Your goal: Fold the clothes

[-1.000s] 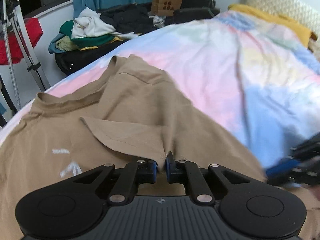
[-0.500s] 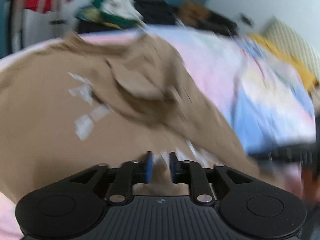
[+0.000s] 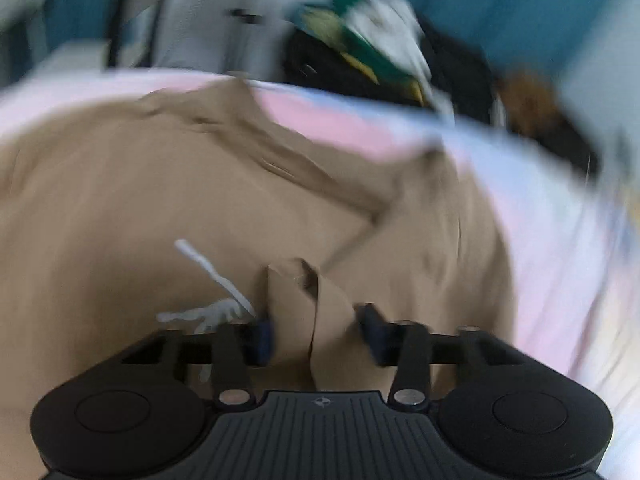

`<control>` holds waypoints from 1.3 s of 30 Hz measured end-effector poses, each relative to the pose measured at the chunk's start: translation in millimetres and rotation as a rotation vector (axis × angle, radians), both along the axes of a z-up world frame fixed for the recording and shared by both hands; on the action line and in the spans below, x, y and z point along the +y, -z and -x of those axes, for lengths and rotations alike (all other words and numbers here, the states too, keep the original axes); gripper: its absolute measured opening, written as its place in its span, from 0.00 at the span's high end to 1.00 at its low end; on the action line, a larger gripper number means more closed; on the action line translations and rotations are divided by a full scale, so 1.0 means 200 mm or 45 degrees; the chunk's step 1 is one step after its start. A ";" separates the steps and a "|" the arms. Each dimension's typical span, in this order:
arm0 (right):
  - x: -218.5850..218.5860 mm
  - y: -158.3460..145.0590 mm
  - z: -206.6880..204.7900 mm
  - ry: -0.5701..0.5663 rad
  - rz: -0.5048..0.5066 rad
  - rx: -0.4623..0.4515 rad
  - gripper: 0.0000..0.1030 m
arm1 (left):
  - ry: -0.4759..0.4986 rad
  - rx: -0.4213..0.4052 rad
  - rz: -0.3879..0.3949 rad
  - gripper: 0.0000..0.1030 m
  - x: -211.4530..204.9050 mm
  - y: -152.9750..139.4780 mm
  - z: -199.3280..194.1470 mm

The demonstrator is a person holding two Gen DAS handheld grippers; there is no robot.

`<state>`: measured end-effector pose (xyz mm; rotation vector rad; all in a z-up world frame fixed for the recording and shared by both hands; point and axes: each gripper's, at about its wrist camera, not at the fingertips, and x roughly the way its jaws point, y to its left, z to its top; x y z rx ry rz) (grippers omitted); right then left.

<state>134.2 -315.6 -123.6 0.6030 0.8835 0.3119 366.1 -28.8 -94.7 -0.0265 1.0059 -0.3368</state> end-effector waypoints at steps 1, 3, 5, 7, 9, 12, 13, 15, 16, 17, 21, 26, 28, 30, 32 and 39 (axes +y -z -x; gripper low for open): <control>0.00 0.00 0.00 0.000 0.002 -0.003 0.76 | 0.064 -0.008 -0.048 0.91 -0.04 -0.02 0.01; 0.00 -0.01 0.01 0.002 0.007 -0.006 0.76 | 0.125 -0.051 -0.019 0.91 -0.06 -0.10 0.01; 0.01 -0.01 0.03 0.004 0.016 -0.009 0.76 | 0.134 -0.137 0.039 0.92 -0.05 -0.21 0.01; 0.03 -0.02 0.04 -0.003 0.029 -0.012 0.76 | 0.126 -0.218 0.089 0.92 -0.04 -0.32 -0.01; 0.05 -0.03 0.05 -0.015 0.043 -0.018 0.76 | 0.057 -0.278 0.096 0.92 -0.02 -0.38 -0.06; 0.07 -0.05 0.05 -0.043 0.058 -0.039 0.76 | -0.063 -0.319 0.014 0.93 -0.03 -0.35 -0.15; 0.07 -0.04 0.05 -0.046 0.054 -0.037 0.76 | -0.100 -0.312 -0.009 0.93 -0.02 -0.29 -0.16; 0.06 -0.04 0.05 -0.052 0.046 -0.034 0.76 | -0.168 -0.288 -0.052 0.93 -0.01 -0.18 -0.20; 0.06 -0.03 0.05 -0.055 0.042 -0.033 0.76 | -0.192 -0.261 -0.067 0.93 -0.01 -0.11 -0.21; 0.06 -0.03 0.04 -0.058 0.038 -0.031 0.76 | -0.210 -0.237 -0.084 0.92 0.00 -0.05 -0.23; 0.05 -0.02 0.03 -0.067 0.026 -0.025 0.76 | -0.220 -0.281 -0.026 0.89 0.06 0.04 -0.17; 0.04 -0.02 0.03 -0.069 0.029 -0.025 0.75 | -0.200 -0.335 0.039 0.67 0.14 -0.05 -0.08; 0.04 -0.03 0.03 -0.064 0.025 -0.028 0.75 | -0.192 -0.353 0.108 0.59 0.18 -0.10 -0.02; 0.04 -0.03 0.03 -0.058 0.023 -0.032 0.75 | -0.200 -0.350 0.152 0.53 0.20 -0.15 0.06; 0.03 -0.03 0.03 -0.050 0.022 -0.036 0.75 | -0.208 -0.345 0.176 0.47 0.22 -0.18 0.17; 0.01 -0.08 0.04 -0.030 0.041 -0.086 0.75 | -0.189 -0.339 0.111 0.40 0.20 -0.26 0.81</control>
